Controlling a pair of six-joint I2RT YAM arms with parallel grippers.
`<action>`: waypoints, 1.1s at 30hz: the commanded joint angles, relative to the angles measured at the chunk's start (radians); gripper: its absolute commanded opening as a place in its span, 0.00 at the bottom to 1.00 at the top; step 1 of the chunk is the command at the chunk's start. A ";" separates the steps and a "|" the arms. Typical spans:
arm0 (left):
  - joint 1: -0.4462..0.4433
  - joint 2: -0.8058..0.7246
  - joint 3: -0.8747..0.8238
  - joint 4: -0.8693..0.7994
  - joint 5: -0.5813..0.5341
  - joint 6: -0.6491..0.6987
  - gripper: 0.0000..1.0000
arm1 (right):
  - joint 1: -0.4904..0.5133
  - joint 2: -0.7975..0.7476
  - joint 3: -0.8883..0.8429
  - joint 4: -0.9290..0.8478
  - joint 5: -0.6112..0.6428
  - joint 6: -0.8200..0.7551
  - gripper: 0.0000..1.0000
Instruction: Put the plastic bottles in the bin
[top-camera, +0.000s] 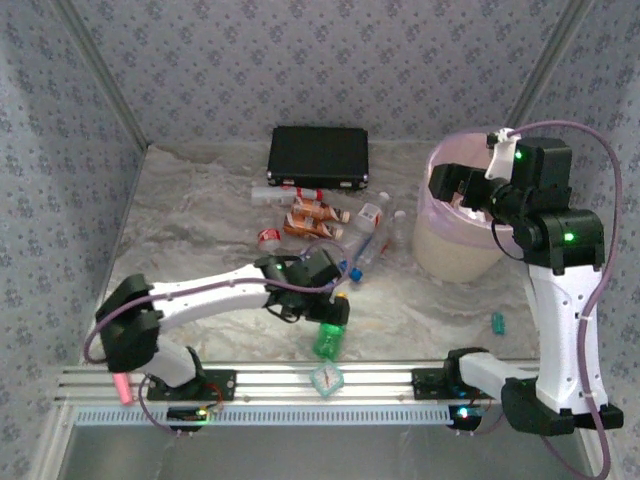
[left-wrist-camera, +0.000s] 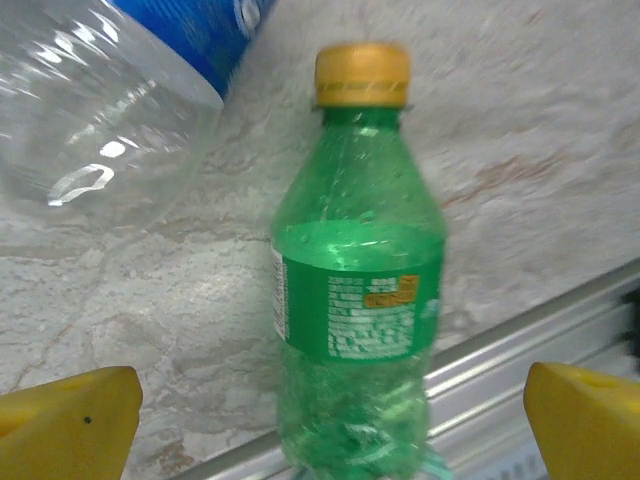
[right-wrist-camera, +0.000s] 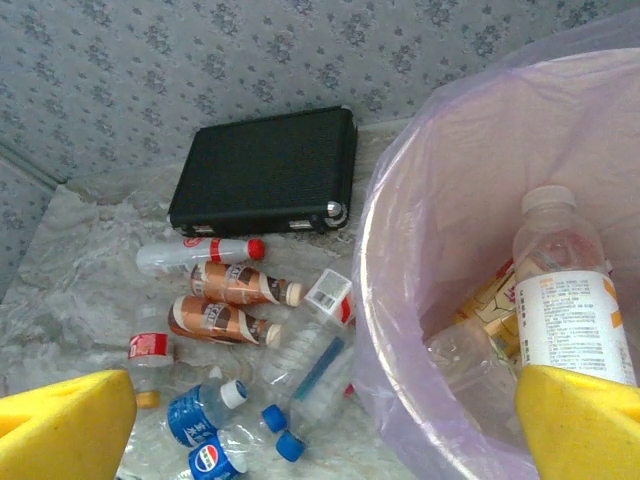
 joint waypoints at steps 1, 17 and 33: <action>-0.053 0.087 0.054 -0.055 -0.003 0.059 0.97 | 0.007 -0.022 -0.005 0.001 -0.008 0.022 0.99; -0.104 0.238 0.107 -0.098 -0.001 0.101 0.71 | 0.007 -0.040 -0.024 -0.022 0.004 0.002 0.99; 0.154 -0.084 0.192 -0.107 0.064 0.233 0.50 | 0.019 -0.079 -0.059 0.066 -0.299 0.064 0.98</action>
